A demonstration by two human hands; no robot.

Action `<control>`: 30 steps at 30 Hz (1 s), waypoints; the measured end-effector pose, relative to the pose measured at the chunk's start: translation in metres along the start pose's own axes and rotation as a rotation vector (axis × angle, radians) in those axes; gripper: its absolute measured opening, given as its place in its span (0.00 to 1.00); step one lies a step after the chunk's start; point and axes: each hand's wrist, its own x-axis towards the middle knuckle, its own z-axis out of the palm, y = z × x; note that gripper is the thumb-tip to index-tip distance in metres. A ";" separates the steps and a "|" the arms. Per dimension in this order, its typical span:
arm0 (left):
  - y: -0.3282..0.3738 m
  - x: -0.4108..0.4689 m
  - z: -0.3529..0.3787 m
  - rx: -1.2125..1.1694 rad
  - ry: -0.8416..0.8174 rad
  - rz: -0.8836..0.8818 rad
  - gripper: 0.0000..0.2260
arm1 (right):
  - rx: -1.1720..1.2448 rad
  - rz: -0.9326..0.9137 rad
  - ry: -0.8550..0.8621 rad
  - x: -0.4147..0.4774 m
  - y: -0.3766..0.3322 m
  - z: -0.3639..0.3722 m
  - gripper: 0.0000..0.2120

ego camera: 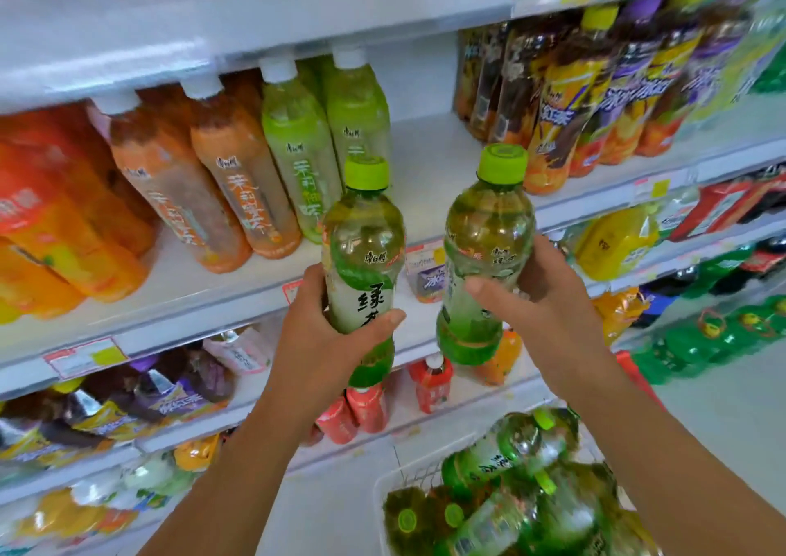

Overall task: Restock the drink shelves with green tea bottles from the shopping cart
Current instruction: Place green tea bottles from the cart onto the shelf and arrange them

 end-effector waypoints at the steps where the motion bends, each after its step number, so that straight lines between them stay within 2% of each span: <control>1: 0.004 0.007 0.000 0.014 0.033 0.037 0.22 | 0.004 -0.038 -0.010 0.011 -0.007 -0.001 0.23; 5: 0.013 0.033 -0.001 0.074 0.160 0.188 0.22 | -0.041 -0.206 -0.026 0.050 -0.024 0.000 0.25; 9: 0.004 0.057 0.002 0.070 0.255 0.301 0.24 | -0.075 -0.328 -0.027 0.080 -0.025 0.006 0.31; 14: -0.008 0.078 0.005 0.047 0.351 0.451 0.23 | -0.079 -0.434 -0.050 0.105 -0.022 0.008 0.25; 18: -0.015 0.093 0.003 0.069 0.376 0.552 0.22 | -0.129 -0.500 -0.053 0.122 -0.006 0.013 0.27; 23: -0.025 0.109 0.002 0.068 0.445 0.630 0.21 | -0.119 -0.541 -0.049 0.144 0.013 0.021 0.23; 27: -0.031 0.115 0.007 0.034 0.506 0.648 0.19 | -0.128 -0.499 -0.076 0.166 0.031 0.024 0.20; 30: -0.035 0.120 0.012 0.010 0.544 0.651 0.20 | -0.147 -0.446 -0.106 0.182 0.041 0.019 0.24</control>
